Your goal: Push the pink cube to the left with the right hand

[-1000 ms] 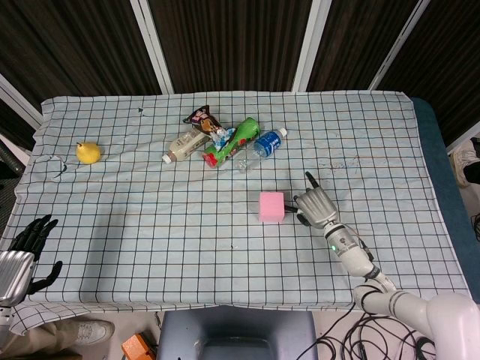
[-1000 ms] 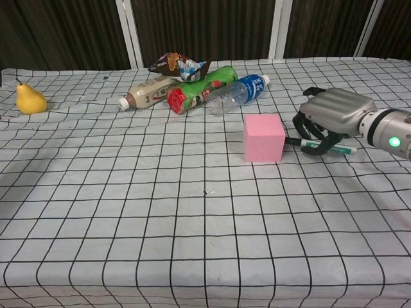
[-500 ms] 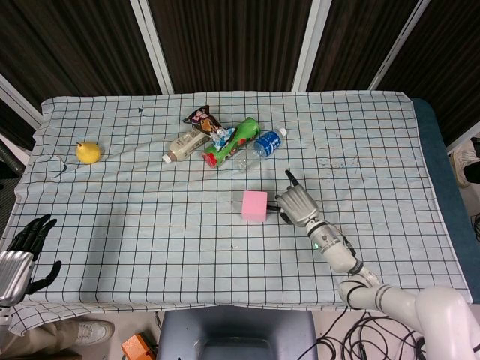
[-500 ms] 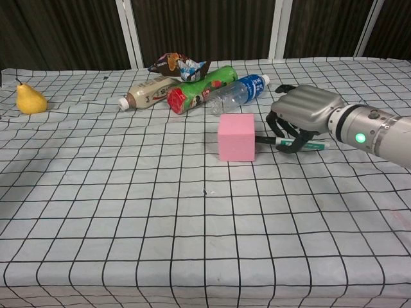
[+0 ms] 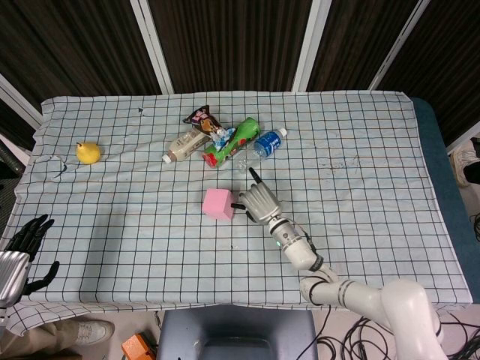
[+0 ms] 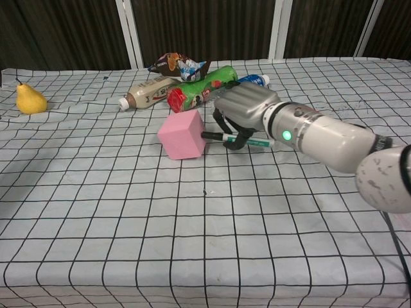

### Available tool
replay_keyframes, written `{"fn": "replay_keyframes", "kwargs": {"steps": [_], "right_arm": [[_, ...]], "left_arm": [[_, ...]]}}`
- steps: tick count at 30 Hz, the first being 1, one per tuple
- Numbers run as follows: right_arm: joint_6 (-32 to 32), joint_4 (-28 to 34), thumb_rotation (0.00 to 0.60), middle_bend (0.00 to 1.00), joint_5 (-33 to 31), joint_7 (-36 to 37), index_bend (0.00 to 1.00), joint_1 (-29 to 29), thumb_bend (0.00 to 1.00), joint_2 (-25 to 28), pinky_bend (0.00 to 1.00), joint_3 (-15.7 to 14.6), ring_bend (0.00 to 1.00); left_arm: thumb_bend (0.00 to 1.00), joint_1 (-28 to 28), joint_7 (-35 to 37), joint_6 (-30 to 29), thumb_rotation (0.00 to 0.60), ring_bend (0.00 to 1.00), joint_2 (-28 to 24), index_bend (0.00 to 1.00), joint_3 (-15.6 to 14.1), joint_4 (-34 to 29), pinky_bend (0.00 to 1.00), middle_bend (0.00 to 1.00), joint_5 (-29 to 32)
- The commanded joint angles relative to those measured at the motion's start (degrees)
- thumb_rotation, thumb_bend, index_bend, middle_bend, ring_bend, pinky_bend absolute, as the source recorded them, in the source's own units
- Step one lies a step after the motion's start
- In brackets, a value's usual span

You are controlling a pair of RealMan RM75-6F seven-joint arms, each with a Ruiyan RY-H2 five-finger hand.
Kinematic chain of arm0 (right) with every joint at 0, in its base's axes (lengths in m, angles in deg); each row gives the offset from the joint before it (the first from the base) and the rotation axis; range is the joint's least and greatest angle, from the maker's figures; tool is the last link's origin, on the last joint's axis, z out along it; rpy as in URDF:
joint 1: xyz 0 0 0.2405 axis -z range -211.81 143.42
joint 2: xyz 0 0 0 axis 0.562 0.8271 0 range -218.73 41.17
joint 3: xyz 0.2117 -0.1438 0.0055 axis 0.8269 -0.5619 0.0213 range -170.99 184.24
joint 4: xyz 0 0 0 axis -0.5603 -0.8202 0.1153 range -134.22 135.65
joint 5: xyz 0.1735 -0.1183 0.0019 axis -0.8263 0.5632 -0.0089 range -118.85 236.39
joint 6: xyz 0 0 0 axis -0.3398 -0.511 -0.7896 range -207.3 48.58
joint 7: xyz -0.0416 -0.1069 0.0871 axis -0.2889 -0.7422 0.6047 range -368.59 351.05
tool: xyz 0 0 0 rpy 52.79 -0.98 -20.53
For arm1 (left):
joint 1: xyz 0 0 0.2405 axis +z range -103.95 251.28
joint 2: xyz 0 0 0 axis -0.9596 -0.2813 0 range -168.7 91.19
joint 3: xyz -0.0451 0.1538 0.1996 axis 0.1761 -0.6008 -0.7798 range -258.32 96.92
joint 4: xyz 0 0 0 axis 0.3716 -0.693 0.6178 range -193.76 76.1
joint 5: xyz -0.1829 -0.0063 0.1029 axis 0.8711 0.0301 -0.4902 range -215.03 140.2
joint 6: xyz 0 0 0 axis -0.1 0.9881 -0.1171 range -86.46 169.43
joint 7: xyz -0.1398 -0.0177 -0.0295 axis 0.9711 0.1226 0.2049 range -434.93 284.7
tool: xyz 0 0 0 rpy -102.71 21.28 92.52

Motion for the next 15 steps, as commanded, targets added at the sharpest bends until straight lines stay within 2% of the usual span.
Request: {"fn": "replay_keyframes", "kwargs": {"steps": [1, 8, 15], "right_arm": [[0.76, -2.92, 0.6, 0.81, -2.55, -2.32, 0.96, -2.79, 0.62, -3.43, 0.14, 2.06, 0.59], [1.9, -9.37, 0.6, 0.81, -5.96, -3.51, 0.96, -7.21, 0.62, -9.38, 0.15, 4.65, 0.59], [1.47, -12.01, 0.6, 0.81, -6.11, -2.97, 0.96, -8.2, 0.62, -10.85, 0.15, 4.28, 0.59]], "left_arm": [[0.4, -0.07, 0.75, -0.05, 0.6, 0.0, -0.13, 0.0, -0.1, 0.38, 0.17, 0.0, -0.26], [0.4, -0.12, 2.92, -0.17, 0.6, 0.0, -0.47, 0.0, -0.11, 1.34, 0.17, 0.0, -0.33], [0.4, -0.13, 3.84, -0.21, 0.6, 0.0, -0.58, 0.0, -0.07, 1.9, 0.17, 0.0, -0.21]]}}
